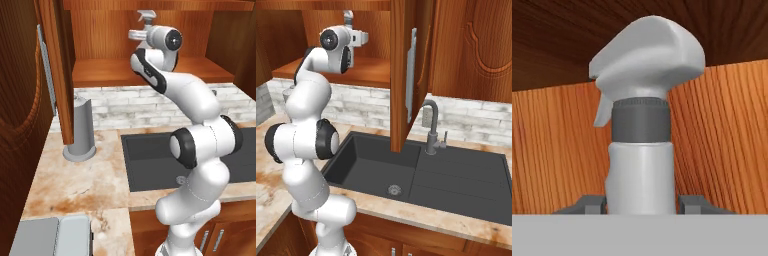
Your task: Grab the spray bottle from the cabinet, then place it next to the cutting board for sanitizing. Then grab the dish brush from the countertop next to the sink and place it next to the cutting board.
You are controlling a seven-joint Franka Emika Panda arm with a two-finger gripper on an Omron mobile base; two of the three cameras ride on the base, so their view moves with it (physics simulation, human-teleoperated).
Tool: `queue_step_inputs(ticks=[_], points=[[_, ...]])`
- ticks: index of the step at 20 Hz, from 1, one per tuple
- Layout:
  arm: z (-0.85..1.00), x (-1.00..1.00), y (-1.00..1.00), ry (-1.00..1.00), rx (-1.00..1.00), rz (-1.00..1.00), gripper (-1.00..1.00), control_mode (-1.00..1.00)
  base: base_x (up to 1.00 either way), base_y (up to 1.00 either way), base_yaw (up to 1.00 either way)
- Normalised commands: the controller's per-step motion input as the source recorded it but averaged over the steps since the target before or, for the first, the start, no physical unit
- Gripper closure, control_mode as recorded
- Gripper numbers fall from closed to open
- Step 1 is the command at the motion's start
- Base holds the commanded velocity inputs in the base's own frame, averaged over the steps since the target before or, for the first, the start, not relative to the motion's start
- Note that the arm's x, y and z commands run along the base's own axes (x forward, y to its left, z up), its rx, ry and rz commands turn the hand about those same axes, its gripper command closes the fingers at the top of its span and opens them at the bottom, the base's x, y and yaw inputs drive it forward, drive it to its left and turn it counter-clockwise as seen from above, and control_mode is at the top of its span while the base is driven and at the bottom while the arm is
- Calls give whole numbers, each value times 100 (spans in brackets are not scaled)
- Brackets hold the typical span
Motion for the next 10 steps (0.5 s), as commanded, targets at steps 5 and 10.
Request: queue_step_inputs(ticks=[5,10], points=[[0,-41,0,2,34,-20,100,-100,0,0,0],[0,-40,0,5,36,-35,100,-100,0,0,0]])
